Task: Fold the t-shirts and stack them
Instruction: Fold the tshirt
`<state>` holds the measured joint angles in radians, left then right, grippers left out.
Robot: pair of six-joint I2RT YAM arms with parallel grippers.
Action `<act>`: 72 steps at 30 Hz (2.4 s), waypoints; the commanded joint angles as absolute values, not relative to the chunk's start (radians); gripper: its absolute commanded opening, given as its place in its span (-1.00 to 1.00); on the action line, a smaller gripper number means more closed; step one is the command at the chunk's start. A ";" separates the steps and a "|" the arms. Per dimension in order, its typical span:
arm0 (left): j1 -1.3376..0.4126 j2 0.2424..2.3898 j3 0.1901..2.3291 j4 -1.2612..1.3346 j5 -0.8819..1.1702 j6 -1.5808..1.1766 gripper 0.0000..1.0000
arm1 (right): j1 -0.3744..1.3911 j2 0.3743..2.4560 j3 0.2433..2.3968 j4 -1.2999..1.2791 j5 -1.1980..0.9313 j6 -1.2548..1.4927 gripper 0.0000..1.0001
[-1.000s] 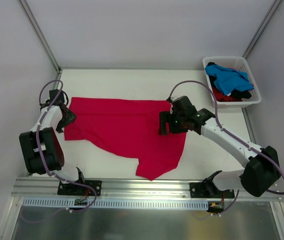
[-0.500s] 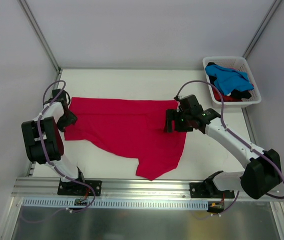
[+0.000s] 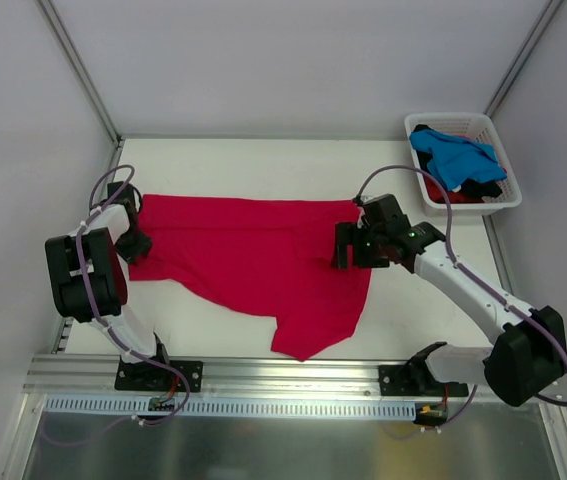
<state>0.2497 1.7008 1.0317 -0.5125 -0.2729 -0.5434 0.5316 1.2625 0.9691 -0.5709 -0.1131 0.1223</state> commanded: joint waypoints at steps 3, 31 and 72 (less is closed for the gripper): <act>0.245 1.724 1.042 -0.514 -0.292 -0.535 -0.51 | 0.522 1.216 0.957 -0.563 -0.110 0.123 0.61; 0.245 1.220 0.785 -0.540 -0.189 -0.419 -0.75 | 0.593 1.035 0.775 -0.710 -0.169 0.431 0.58; 0.288 1.003 0.541 -0.796 -0.367 -0.971 0.28 | 0.601 1.483 1.098 -0.799 -0.176 0.219 0.60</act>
